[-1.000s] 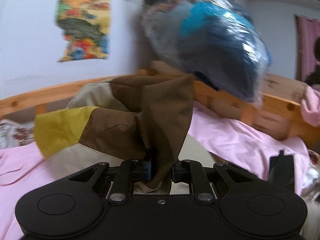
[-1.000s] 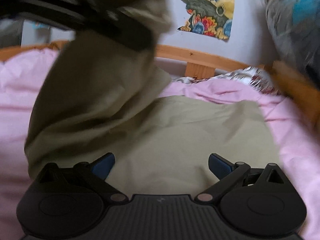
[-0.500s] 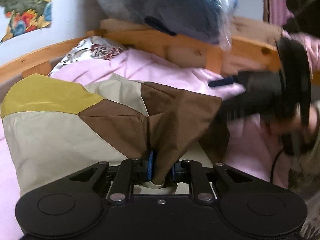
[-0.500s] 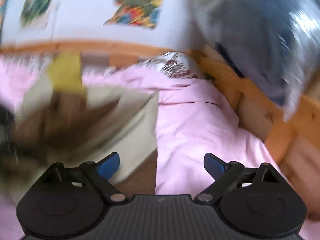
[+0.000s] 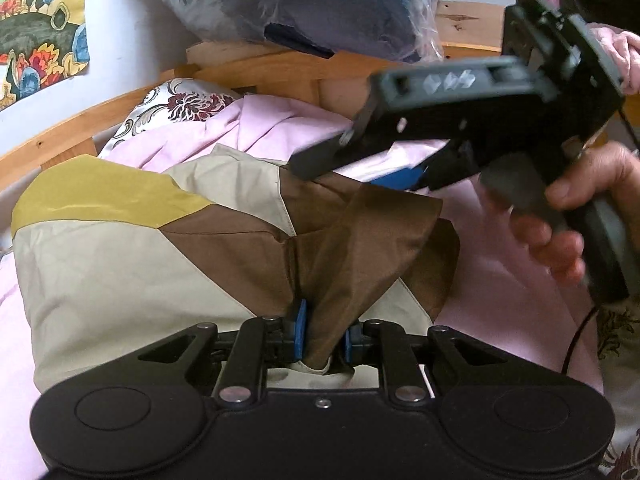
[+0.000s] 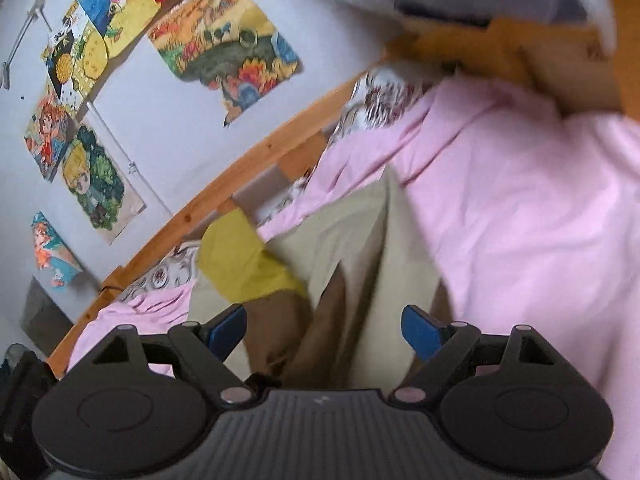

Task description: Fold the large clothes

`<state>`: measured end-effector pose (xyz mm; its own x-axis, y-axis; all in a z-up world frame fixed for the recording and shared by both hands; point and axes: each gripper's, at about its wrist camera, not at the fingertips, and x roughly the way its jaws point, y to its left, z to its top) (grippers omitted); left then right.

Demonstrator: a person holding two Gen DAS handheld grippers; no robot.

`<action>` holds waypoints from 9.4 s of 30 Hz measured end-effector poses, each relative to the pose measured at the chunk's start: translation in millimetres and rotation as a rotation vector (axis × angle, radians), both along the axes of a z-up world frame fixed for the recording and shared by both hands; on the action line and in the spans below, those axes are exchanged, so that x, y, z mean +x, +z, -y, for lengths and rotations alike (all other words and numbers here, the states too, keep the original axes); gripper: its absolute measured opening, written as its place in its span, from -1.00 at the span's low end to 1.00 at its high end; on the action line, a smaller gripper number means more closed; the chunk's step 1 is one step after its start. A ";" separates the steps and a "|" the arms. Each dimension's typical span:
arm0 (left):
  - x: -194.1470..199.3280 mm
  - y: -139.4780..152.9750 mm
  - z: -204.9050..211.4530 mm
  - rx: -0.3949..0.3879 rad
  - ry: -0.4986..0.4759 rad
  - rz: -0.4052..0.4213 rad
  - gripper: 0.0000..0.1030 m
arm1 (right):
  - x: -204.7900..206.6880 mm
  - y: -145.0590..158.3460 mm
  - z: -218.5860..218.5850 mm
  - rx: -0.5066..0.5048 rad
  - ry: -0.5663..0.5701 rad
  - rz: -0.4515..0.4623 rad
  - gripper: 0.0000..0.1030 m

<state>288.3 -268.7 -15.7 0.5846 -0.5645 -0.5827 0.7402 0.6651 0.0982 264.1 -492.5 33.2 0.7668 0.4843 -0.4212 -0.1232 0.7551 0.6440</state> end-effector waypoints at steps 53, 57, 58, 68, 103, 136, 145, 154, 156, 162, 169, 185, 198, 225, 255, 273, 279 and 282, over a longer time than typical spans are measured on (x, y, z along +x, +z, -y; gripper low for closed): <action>28.2 -10.9 -82.5 -0.281 0.493 -0.183 0.47 | -23.7 21.6 -39.1 -0.525 -0.159 0.200 -0.32; 26.3 -12.5 -73.9 -0.245 0.483 -0.154 0.47 | -16.8 10.9 -56.0 -0.566 -0.074 0.138 -0.51; 24.9 -13.0 -74.9 -0.243 0.482 -0.150 0.47 | -14.8 4.0 -60.8 -0.603 -0.065 0.111 -0.66; 23.8 -16.1 -79.6 -0.236 0.440 -0.134 0.48 | -11.8 -24.2 -68.2 -0.671 -0.051 0.092 -0.68; 35.3 -16.3 -125.6 -0.494 0.412 -0.285 0.84 | 137.0 -25.5 -164.0 -0.735 0.388 0.345 -0.13; 29.7 -14.5 -128.3 -0.440 0.520 -0.404 0.86 | -6.3 9.7 -136.5 -0.947 0.218 0.327 0.48; 25.2 -25.1 -124.7 -0.418 0.547 -0.416 0.98 | -44.2 -11.2 -107.7 -0.834 0.047 0.186 0.61; 25.9 -29.4 -119.0 -0.407 0.558 -0.406 0.99 | -41.6 -33.8 -95.4 -0.740 -0.024 0.167 0.75; 26.8 -29.4 -119.6 -0.413 0.560 -0.418 0.99 | -42.4 -33.7 -95.2 -0.734 -0.027 0.173 0.75; 32.9 -27.5 -121.5 -0.404 0.536 -0.441 0.99 | -48.0 -21.5 -87.9 -0.671 -0.048 0.238 0.79; 32.8 -29.9 -116.0 -0.401 0.546 -0.445 0.99 | -29.6 -9.7 -52.0 -0.562 -0.194 0.202 0.86; 29.9 -33.0 -116.0 -0.428 0.574 -0.463 0.99 | -16.9 -17.4 -44.4 -0.593 -0.187 0.098 0.86; 29.9 -33.0 -114.9 -0.427 0.576 -0.460 0.99 | -16.1 -17.3 -45.2 -0.580 -0.172 0.099 0.91; 69.4 -50.0 -113.5 -0.451 0.411 -0.630 0.99 | 78.9 0.6 -16.9 -0.487 0.141 -0.006 0.99; 79.9 -48.0 -113.3 -0.443 0.369 -0.649 0.97 | 108.6 -3.7 -37.8 -0.310 0.196 -0.109 -0.16; 66.0 16.5 -170.2 -0.450 0.405 -0.595 0.16 | 66.7 84.9 -116.8 -0.353 0.224 0.069 -0.74; 79.9 58.3 -232.5 -0.352 0.445 -0.553 0.16 | 85.5 93.7 -168.3 -0.222 0.253 0.075 -0.74; 85.2 68.8 -261.6 -0.324 0.491 -0.506 0.16 | 105.6 92.0 -198.8 -0.171 0.277 0.098 -0.74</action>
